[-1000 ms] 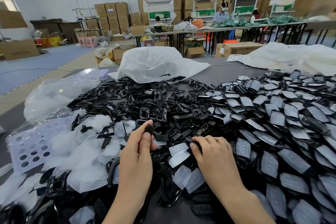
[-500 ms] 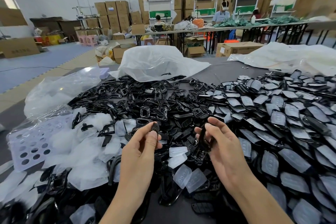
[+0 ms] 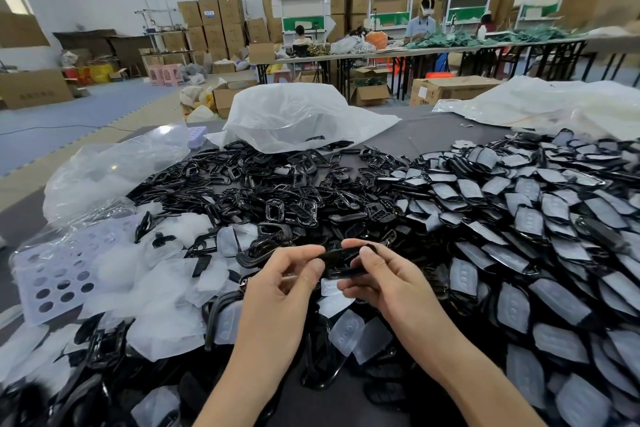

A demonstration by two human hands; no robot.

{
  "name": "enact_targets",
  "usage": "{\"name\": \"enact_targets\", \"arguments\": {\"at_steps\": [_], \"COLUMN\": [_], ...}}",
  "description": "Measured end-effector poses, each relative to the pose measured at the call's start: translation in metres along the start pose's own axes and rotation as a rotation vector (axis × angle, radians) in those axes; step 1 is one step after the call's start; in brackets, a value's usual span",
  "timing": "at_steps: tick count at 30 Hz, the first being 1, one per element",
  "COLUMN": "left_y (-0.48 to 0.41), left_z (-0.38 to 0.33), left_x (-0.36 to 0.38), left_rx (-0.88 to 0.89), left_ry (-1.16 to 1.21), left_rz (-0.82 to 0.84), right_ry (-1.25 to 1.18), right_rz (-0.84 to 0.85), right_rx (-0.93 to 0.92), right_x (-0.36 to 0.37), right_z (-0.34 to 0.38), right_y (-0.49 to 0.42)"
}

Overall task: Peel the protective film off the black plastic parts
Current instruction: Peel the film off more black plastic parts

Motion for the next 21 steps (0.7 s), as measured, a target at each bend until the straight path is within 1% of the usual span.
{"name": "enact_targets", "arguments": {"at_steps": [4,7,9,12,13,16,19,21], "left_y": [0.001,0.001,0.000,0.000,0.001,0.002,0.007,0.008], "left_z": [0.002,0.003,0.004,0.010,0.010,0.002,-0.008,-0.010], "left_x": [0.004,0.006,0.007,0.011,0.010,0.004,0.006,0.005], "left_rx": [0.024,0.004,-0.030,-0.135,-0.128,0.025,0.175,0.244], "left_ry": [-0.023,0.039,0.093,0.225,0.195,-0.173,-0.424,-0.549], "left_rz": [0.043,0.089,0.099,0.119,0.121,0.036,-0.016,0.007], "right_ry": [0.016,0.026,0.028,0.028,0.036,0.110,0.199,0.238], "right_rz": [0.127,0.178,0.199,0.223,0.227,0.179,0.011,-0.127], "right_rx": [0.021,0.011,-0.001,-0.005,-0.005,-0.028,-0.097,-0.162], "right_x": [0.016,0.020,0.021,0.020,0.020,0.020,0.011,-0.003], "right_z": [0.000,0.000,0.001,0.003,0.004,0.004,0.006,0.013], "right_y": [0.005,0.008,0.009,0.010,0.011,0.011,0.008,0.007]}}
Point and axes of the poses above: each hand's wrist, its own y-axis away from the middle knuckle, its own x-axis out of the palm, z = x × y, the point moved 7 cm from there along -y, towards the middle knuckle, and after that the axes turned 3 degrees about x, right-handed, at the moved point
